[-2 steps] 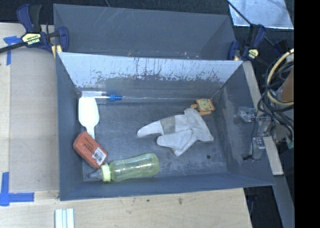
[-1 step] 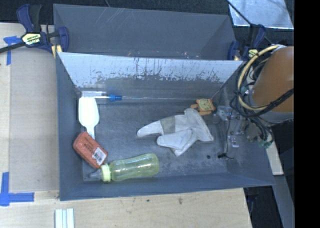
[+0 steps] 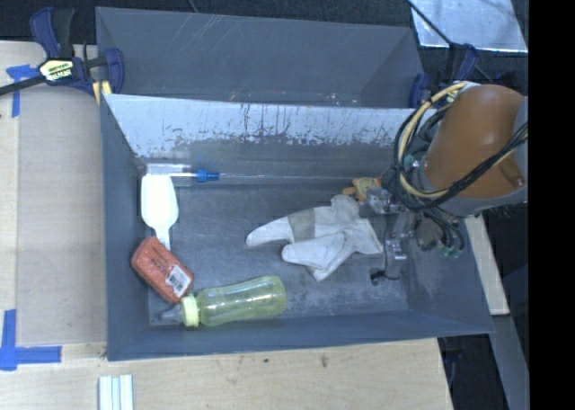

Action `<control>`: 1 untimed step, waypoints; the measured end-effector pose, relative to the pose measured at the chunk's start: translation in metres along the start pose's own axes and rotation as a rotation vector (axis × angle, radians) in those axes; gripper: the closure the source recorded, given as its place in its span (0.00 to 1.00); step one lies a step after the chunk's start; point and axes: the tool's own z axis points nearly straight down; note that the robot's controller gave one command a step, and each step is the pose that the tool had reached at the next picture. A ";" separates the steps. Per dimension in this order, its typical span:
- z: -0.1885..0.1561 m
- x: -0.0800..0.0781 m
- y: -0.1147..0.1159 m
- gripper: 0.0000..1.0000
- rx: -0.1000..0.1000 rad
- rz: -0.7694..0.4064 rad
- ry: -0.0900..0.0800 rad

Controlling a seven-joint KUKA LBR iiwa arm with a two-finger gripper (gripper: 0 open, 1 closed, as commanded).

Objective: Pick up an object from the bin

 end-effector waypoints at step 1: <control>0.063 -0.024 0.002 1.00 0.005 -0.012 0.001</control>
Offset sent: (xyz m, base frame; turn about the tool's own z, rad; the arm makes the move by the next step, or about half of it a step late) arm 0.0000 0.0000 0.0000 0.0000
